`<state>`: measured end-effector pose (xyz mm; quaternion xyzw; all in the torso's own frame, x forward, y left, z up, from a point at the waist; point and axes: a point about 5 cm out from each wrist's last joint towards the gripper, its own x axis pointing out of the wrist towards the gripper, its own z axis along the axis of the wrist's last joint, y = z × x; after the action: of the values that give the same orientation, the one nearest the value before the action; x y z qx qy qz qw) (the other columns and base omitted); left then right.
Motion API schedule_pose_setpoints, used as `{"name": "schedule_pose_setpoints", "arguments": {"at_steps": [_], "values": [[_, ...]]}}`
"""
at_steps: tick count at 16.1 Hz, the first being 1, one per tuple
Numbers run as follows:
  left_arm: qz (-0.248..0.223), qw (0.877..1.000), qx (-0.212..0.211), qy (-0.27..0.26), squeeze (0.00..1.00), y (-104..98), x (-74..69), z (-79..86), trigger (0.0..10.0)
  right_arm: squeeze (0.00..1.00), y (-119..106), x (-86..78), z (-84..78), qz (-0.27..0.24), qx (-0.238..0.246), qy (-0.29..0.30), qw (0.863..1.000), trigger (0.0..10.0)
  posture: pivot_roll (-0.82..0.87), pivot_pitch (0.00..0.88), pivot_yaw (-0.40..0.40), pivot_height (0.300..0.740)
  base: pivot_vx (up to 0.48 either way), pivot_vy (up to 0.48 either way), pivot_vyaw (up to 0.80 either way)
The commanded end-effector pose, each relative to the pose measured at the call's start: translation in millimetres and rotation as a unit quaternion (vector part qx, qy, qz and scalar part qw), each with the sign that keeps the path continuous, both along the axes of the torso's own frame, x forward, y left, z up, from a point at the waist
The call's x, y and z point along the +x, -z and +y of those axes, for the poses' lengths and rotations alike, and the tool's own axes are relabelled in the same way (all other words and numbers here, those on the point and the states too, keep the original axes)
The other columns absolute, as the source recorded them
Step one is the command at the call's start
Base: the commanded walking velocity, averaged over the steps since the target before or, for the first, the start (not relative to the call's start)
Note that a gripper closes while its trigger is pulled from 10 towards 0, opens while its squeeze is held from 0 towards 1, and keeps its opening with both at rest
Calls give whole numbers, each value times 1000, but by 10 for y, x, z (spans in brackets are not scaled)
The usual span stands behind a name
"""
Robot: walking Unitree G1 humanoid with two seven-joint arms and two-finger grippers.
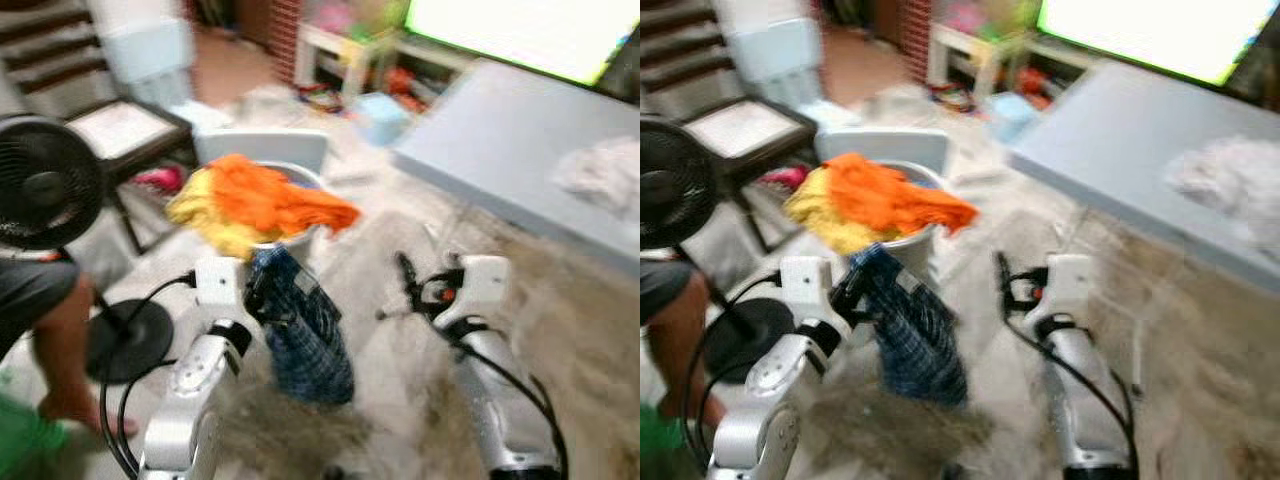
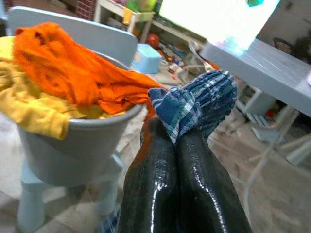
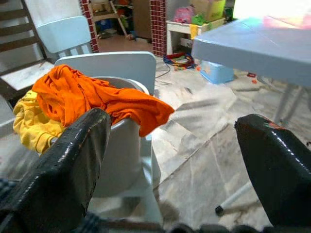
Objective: Hang hanger
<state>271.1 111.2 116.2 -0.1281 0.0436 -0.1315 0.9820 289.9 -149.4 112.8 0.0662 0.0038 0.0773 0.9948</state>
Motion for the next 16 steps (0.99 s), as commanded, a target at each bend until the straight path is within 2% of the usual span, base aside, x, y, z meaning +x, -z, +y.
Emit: {"name": "schedule_pose_setpoints", "arguments": {"at_steps": [1,15,16], "values": [[-8,1000,-5,2,0,-39,3,-35,10000,0,-16,0,-76,-2,-7,13,1000,10000,-12,109,-36,740,0,0,-800],[-2,1000,-13,-2,0,-20,16,-36,10000,0,-36,4,-95,-6,-8,13,1000,10000,-19,97,-39,740,0,0,-800],[0,1000,-14,-3,0,-15,14,-36,10000,0,-37,-2,-93,-6,-8,13,1000,10000,-19,101,-38,740,0,409,0]]}}
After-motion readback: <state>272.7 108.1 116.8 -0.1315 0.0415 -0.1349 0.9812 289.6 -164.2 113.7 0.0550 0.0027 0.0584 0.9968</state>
